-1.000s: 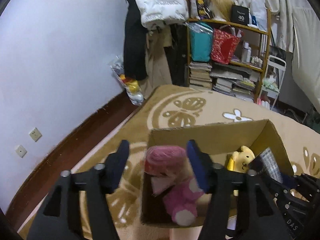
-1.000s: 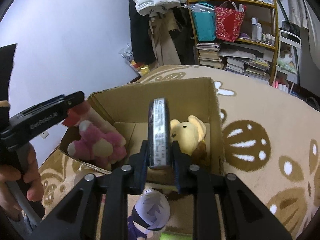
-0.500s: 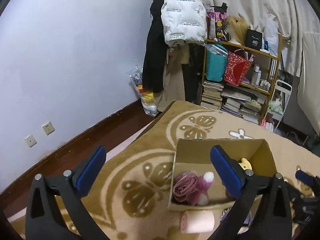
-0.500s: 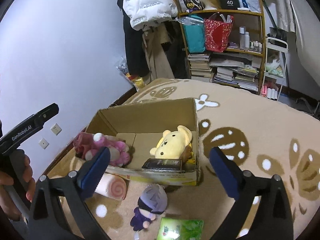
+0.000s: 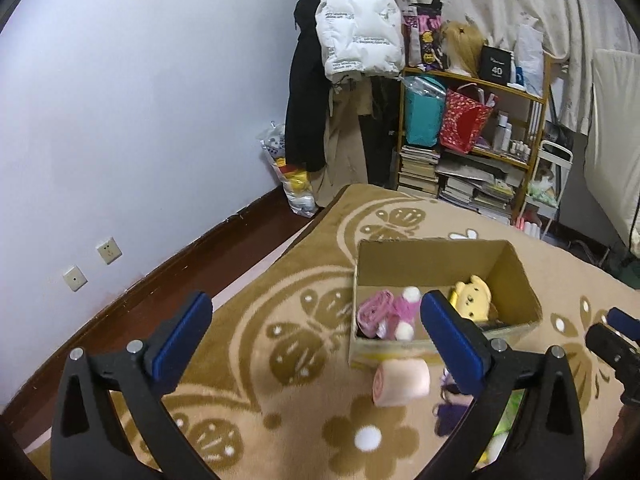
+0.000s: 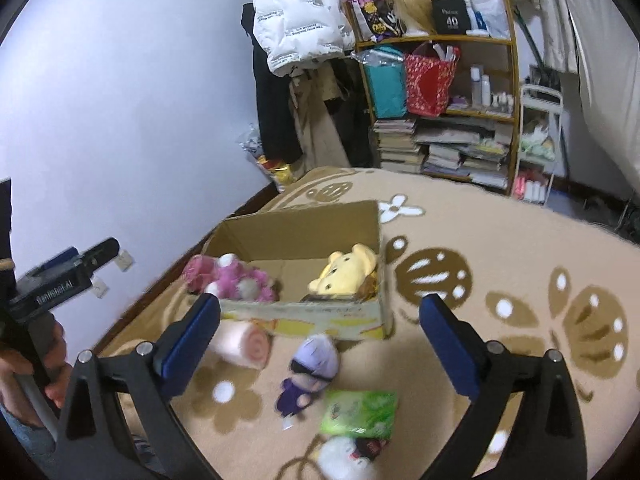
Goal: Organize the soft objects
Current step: 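Withdraw both tools from the box toward the remaining items, then grasp the pink roll-cake plush with the left tool while the right tool grasps the white penguin plush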
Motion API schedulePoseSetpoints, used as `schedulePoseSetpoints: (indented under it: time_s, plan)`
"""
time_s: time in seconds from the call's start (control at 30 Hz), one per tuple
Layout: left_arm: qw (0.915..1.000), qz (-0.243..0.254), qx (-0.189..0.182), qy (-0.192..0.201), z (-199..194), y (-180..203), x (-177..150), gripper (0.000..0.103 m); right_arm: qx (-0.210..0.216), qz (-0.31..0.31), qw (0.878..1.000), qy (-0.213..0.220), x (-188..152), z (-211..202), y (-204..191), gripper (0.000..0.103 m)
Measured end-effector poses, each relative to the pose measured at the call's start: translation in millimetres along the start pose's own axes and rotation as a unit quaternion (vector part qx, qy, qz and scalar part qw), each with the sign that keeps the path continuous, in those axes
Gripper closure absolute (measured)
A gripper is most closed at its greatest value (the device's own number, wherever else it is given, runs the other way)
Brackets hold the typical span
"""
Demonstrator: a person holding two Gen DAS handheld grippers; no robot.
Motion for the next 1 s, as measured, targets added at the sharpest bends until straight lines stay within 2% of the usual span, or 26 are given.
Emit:
schedulePoseSetpoints:
  time_s: [0.27, 0.63, 1.0]
  plan:
    - [0.9995, 0.022, -0.015, -0.017, -17, 14, -31, 0.000, -0.003, 0.026, 0.999, -0.020, -30, 0, 5, 0.000]
    - [0.9962, 0.047, -0.012, -0.072, 22, 30, -65, 0.000, -0.021, 0.067, 0.995, -0.077, -76, 31, 28, 0.000]
    - [0.9930, 0.068, -0.026, -0.093, 48, 56, -76, 0.000, -0.052, 0.101, 0.981, -0.158, -121, 52, 49, 0.003]
Point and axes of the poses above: each gripper's, at about its wrist camera, not at the fingertips, and z roughly the way its jaws point, y to its right, x to its top, the point moved 8 cm from there along z, roughly the way its jaws point, and after that the axes turned 13 degrees about x, right-handed, at the moved point
